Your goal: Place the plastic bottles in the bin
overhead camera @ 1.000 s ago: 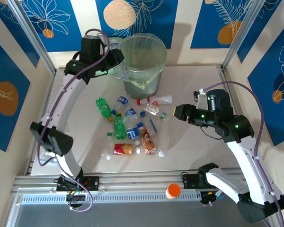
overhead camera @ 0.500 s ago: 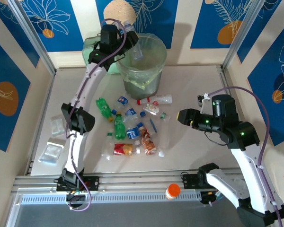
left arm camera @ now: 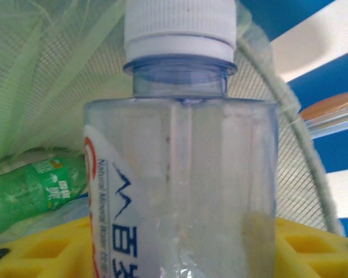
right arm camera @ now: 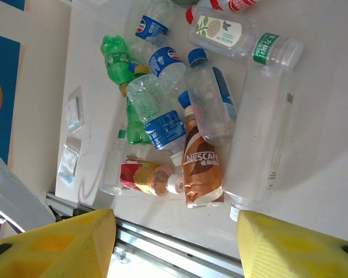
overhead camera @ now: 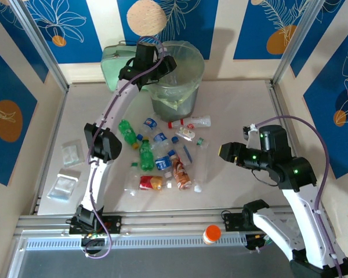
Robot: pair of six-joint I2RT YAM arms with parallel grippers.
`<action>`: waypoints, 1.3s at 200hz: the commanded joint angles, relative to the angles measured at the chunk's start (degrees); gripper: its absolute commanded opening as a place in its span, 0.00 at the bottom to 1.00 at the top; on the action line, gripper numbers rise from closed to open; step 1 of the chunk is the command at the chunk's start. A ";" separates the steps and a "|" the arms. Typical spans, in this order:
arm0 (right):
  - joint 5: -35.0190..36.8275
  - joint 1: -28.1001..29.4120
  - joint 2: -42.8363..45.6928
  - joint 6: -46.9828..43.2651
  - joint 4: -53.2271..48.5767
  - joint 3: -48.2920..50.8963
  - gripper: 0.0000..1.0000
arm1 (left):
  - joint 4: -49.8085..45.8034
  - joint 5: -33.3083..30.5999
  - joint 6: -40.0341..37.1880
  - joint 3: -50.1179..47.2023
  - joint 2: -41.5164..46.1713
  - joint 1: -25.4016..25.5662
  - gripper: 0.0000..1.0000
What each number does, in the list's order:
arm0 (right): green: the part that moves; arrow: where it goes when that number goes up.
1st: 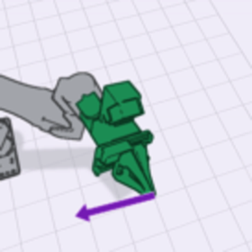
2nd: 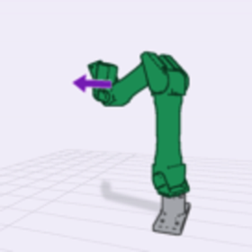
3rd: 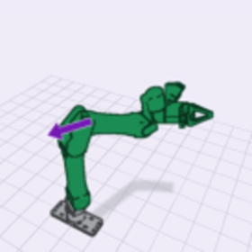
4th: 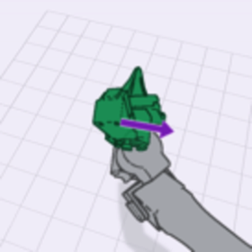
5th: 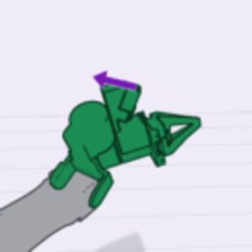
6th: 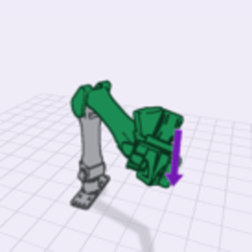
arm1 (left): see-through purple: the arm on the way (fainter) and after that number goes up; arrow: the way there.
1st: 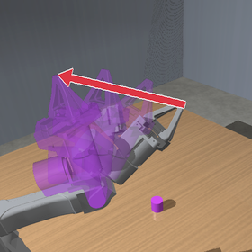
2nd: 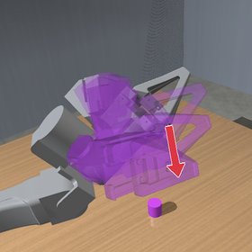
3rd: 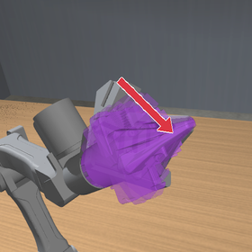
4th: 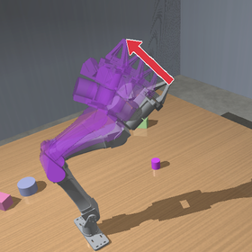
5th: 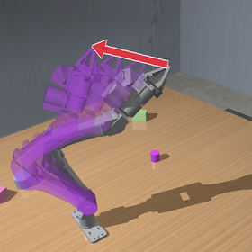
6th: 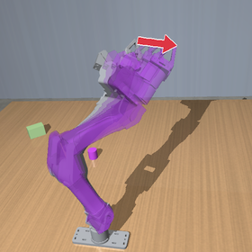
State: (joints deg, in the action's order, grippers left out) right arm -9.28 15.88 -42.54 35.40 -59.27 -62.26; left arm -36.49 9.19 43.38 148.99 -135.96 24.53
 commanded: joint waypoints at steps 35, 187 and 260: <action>-0.93 -0.29 0.64 -0.46 -0.15 -0.20 0.58 | -3.64 -1.30 -3.67 1.83 0.28 0.82 0.82; -1.07 1.07 -2.27 -1.65 -2.51 -2.18 0.56 | -7.52 -2.91 -8.60 -3.73 22.12 -0.28 0.87; 2.75 9.42 -9.56 -2.55 -1.98 -2.25 0.56 | -18.24 -13.22 -9.28 -32.59 47.68 -0.06 0.84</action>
State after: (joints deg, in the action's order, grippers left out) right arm -8.14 22.20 -50.37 34.44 -60.49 -63.83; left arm -48.27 1.80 35.03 125.91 -94.30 24.73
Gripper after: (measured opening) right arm 0.561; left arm 0.842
